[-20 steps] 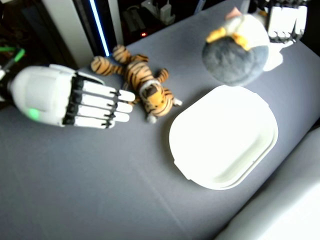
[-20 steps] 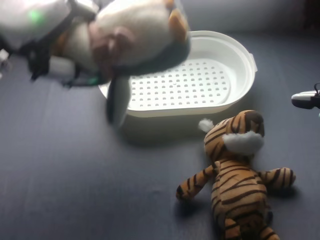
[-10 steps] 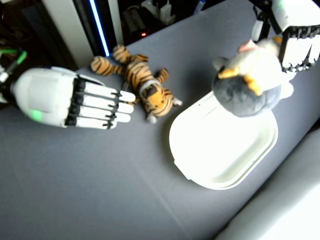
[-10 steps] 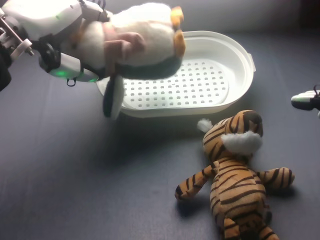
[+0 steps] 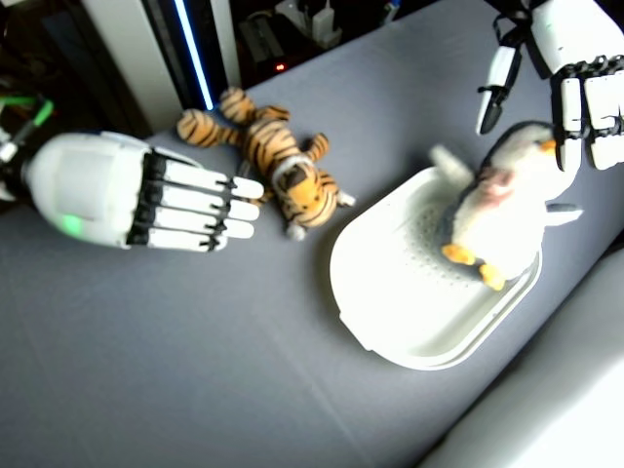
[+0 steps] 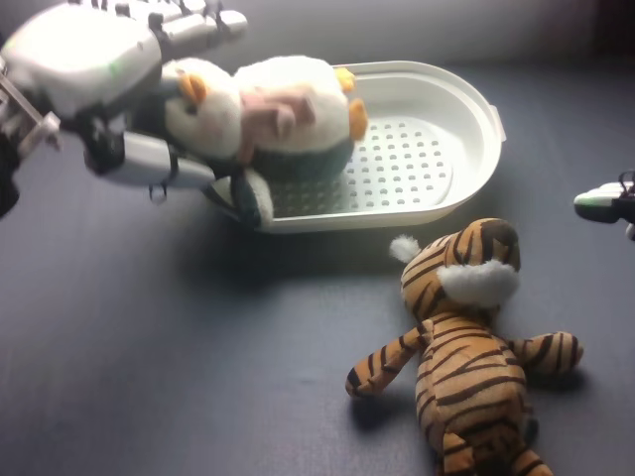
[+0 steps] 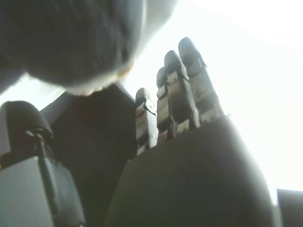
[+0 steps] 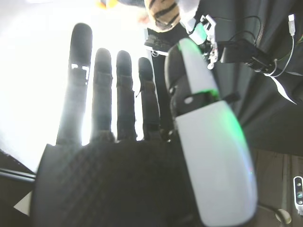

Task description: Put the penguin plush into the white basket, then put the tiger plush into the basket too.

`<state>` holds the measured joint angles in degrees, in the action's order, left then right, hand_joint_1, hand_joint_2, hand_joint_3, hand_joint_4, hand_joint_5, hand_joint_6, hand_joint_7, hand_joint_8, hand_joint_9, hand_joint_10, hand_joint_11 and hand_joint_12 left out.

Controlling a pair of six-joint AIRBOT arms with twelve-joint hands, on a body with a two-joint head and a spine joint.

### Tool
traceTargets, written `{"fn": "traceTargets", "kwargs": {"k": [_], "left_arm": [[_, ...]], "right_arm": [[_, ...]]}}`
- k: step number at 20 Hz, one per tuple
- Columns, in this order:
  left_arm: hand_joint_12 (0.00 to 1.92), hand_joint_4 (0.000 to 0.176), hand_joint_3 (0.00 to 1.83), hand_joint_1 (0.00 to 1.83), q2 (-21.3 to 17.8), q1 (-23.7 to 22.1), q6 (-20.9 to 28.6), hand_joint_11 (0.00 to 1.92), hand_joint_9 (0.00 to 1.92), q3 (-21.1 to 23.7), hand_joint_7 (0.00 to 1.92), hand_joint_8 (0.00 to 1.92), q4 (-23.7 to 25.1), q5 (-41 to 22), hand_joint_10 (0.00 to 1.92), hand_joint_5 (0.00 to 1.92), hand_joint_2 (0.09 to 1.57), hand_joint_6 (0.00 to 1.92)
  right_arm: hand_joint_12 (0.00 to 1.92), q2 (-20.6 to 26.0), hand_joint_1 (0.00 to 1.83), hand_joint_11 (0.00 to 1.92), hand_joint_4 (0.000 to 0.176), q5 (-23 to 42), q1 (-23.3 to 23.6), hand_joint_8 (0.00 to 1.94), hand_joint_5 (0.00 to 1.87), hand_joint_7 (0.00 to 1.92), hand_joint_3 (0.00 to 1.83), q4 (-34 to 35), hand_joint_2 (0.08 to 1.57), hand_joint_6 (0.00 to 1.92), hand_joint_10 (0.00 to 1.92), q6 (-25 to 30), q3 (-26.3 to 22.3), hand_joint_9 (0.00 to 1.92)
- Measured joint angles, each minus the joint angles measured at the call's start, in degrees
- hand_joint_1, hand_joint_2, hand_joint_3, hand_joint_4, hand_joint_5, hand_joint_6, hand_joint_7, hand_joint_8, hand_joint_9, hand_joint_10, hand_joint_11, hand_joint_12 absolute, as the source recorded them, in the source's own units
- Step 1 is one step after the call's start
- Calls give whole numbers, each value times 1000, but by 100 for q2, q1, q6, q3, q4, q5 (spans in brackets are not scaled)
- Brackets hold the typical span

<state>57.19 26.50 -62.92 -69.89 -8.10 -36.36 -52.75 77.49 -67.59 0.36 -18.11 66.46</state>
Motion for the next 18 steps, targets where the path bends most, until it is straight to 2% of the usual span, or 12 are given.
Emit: {"fn": "traceTargets", "kwargs": {"k": [1,2,3,5,7,8,10,11,14,16,17,18], "left_arm": [[227,176,0,751,-260,236,76,30,124,328,110,0,155,-354,0,110,892,0],[223,176,0,728,-396,367,129,8,104,490,104,0,236,-586,0,88,884,0],[199,132,0,651,-627,590,203,1,72,758,91,0,337,-1027,0,106,887,5],[130,114,0,658,-953,1019,411,0,57,1110,103,3,490,-1744,0,155,883,14],[115,115,0,658,-1178,1443,551,8,61,1403,111,4,505,-2205,1,173,871,12],[71,111,0,734,-1257,1707,667,1,36,1506,96,0,575,-2389,0,162,851,4],[61,121,0,769,-1384,2203,955,3,14,1687,67,0,570,-2636,0,124,838,0],[11,140,0,759,-1451,2345,1038,0,2,1766,41,0,564,-2706,0,102,834,0],[67,111,0,747,-1598,2667,1054,106,87,1921,98,3,542,-2964,10,127,823,1],[76,117,4,771,-1598,2793,1095,105,106,1921,112,3,407,-2949,10,124,836,1],[81,120,4,793,-1598,2841,1152,108,115,1921,124,7,363,-2887,11,137,837,6],[82,120,6,789,-1598,2883,1172,106,112,1921,128,7,358,-2879,9,145,843,8]], "right_arm": [[25,4,1001,514,7,9,79,0,433,442,0,-203,1153,2,10,9,-13,475],[24,15,999,512,55,15,131,0,420,435,0,-289,1153,0,5,7,-44,469],[28,37,978,524,73,22,221,0,428,419,0,-490,1149,3,5,11,-96,472],[47,114,984,574,95,55,332,0,432,404,0,-876,1136,4,10,15,-210,490],[55,155,982,600,102,63,391,0,434,394,0,-1202,1135,3,8,28,-295,491],[39,157,995,569,128,35,452,0,415,362,0,-1414,1124,0,1,48,-321,470],[32,160,1127,571,127,-76,540,4,407,396,0,-1766,1055,2,4,105,-389,490],[39,155,1175,594,111,-192,623,10,431,423,0,-1919,1038,9,17,114,-400,534],[44,28,1211,629,109,-693,949,7,470,467,0,-2332,1014,6,13,219,-380,588],[12,-68,1137,556,112,-1023,1075,0,447,421,20,-2601,1076,0,0,293,-343,525],[13,-122,1112,561,98,-1259,1169,2,446,426,26,-2809,1111,0,2,297,-302,528],[3,-192,1084,532,112,-1419,1252,0,420,402,14,-2907,1153,0,0,304,-258,489]]}}
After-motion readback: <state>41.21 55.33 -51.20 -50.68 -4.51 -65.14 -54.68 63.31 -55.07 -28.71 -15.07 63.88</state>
